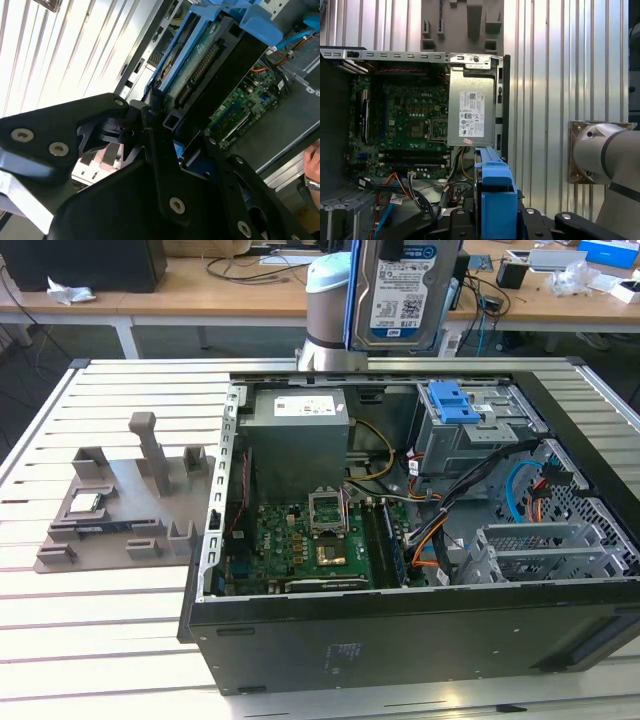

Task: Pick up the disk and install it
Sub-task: 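Pick up the disk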

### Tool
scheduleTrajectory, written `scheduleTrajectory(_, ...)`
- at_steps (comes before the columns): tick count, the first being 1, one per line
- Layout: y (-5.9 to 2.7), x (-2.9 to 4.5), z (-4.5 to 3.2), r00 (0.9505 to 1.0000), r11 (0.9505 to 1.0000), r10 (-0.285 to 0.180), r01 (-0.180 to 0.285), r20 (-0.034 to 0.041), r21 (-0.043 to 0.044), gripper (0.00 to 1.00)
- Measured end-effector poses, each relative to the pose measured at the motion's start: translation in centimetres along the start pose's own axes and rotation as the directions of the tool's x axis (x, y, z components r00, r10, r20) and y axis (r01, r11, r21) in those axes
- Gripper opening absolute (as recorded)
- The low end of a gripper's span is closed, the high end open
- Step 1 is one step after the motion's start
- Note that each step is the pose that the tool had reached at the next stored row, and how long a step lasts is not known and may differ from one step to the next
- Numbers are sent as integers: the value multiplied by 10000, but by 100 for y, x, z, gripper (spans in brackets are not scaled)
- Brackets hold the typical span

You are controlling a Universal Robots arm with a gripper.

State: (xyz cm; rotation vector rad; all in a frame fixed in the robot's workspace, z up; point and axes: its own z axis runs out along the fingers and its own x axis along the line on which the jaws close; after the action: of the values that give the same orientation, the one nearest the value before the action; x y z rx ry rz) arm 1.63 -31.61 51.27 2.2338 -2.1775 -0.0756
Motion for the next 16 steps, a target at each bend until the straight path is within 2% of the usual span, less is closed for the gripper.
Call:
scheduleTrajectory(1,1,45,-1,10000,10000,0,0,-1,0,37)
scheduleTrajectory(5,4,129,-1,10000,10000,1,-1,0,0,37)
scheduleTrajectory(7,5,217,-1,10000,10000,0,0,0,0,37)
scheduleTrajectory(11,7,281,-1,10000,10000,0,0,0,0,37)
scheduleTrajectory(16,11,427,0,10000,10000,1,-1,0,0,37)
